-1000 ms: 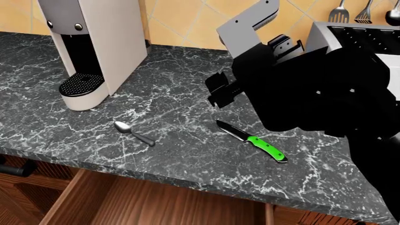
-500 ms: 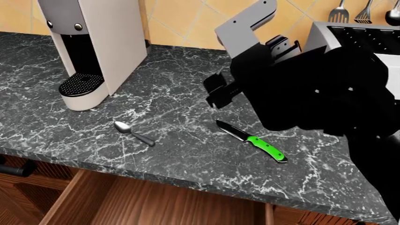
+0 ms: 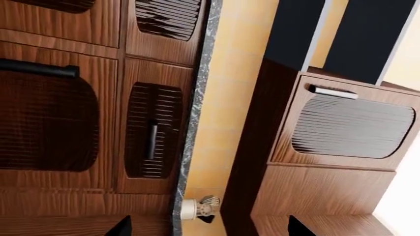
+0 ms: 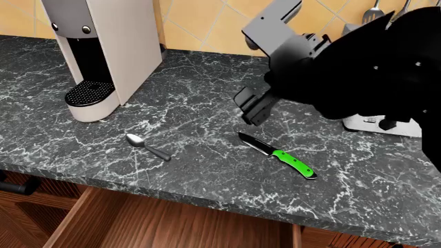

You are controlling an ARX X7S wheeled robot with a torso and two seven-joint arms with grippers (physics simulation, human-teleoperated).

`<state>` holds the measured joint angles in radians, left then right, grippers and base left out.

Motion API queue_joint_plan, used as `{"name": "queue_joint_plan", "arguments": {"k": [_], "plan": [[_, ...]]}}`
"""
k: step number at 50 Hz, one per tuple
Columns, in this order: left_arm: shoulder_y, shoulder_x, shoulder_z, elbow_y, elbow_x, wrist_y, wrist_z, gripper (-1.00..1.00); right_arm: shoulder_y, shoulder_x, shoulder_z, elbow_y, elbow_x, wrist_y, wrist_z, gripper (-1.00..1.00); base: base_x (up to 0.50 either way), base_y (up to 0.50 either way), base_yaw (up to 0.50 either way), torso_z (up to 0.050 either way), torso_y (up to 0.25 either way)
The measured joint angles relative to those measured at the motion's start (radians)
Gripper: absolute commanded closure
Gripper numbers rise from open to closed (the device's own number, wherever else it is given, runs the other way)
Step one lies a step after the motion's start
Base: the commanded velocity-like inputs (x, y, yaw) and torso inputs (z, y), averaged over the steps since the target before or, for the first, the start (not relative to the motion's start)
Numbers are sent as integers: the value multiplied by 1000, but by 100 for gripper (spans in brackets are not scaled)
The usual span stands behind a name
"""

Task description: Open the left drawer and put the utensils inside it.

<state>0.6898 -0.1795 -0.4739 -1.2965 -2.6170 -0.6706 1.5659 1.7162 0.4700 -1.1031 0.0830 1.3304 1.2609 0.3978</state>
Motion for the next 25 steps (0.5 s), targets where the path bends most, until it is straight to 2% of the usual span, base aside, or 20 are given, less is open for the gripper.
{"name": "queue_joint_plan", "arguments": {"k": [12, 25], "plan": [[-7, -12, 101, -9, -89, 29, 3, -100, 19, 61, -10, 32, -1, -9, -118, -100, 0, 0, 0, 0, 0], [-13, -18, 153, -11, -129, 43, 4, -100, -14, 82, -10, 122, 6, -32, -176, -100, 0, 0, 0, 0, 0]]}}
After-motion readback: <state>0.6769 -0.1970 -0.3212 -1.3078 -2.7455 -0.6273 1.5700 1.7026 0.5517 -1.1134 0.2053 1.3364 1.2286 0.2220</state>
